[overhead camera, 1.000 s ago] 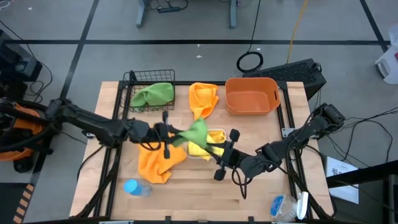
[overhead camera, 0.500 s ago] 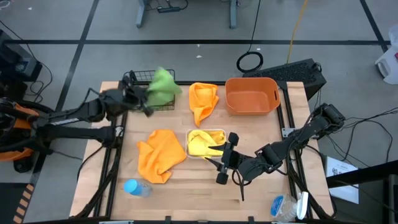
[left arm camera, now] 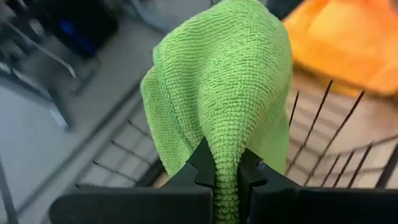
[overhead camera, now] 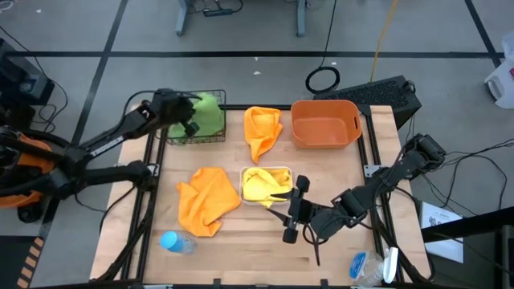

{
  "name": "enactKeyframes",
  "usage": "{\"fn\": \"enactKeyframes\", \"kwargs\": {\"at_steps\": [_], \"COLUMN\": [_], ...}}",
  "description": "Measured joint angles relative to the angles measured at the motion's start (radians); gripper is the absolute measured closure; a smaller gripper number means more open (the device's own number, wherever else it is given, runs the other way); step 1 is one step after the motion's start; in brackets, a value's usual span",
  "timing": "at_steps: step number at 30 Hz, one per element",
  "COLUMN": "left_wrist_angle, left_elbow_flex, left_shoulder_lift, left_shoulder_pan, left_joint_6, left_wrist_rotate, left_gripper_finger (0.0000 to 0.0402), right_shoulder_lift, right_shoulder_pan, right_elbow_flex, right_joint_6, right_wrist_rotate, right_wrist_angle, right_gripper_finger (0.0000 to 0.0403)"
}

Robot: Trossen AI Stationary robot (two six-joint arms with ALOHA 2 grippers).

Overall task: Sort microfiber towel by color & place in baskets
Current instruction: Put the green microfiber towel into the black wire basket

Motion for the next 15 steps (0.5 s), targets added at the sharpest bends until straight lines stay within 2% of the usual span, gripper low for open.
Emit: {"fn": "enactKeyframes", "kwargs": {"at_steps": [4, 10, 15], "left_wrist_angle": [-0.024, -0.018, -0.017], "left_elbow_flex": [0.0, 0.0, 0.0], "left_shoulder_lift": [0.095, 0.205, 0.221], "left_shoulder_pan": [0.078, 0.139, 0.143], "left_joint_6": [0.012, 0.007, -0.019], "left_wrist_rotate": [0.032, 0.161, 0.145], "left_gripper_finger": [0.0385, 0.0337, 0.0283], "right_shoulder_lift": [0.0, 0.0, 0.0], "right_shoulder_pan": [0.011, 0.011, 0.011], "right_elbow_flex": [0.0, 0.0, 0.0], "right_joint_6": [0.0, 0.0, 0.0], "right_wrist_rotate": [0.0, 0.001, 0.001], "right_wrist_angle": [-0.006, -0.006, -0.006], "right_gripper_finger": [0.0216, 0.0215, 0.0215]}}
